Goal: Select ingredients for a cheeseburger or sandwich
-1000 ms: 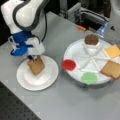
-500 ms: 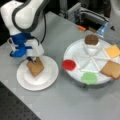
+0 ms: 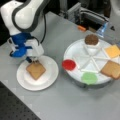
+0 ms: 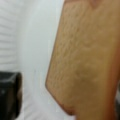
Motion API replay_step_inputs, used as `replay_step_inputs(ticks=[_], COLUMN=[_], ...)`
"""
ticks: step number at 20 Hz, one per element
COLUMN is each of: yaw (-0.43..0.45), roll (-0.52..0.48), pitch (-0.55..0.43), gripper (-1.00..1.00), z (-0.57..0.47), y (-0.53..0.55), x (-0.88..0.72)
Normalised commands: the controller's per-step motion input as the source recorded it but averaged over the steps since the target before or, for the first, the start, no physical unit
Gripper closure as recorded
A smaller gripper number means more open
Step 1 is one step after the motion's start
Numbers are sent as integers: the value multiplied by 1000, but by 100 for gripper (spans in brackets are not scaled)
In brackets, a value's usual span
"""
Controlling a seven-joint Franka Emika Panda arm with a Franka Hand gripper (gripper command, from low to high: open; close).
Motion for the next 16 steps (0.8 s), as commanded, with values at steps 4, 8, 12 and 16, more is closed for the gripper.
replay_step_inputs(ticks=[4,8,12,16], yaw=[26,16,-19,-56], roll=[175,158,76,-57], pitch=[-36,8,77,140], gripper=[-100,-100,-100,-100], z=[29,79,218,274], y=[-192,-198,-153,-13], x=[285,229,99,-84])
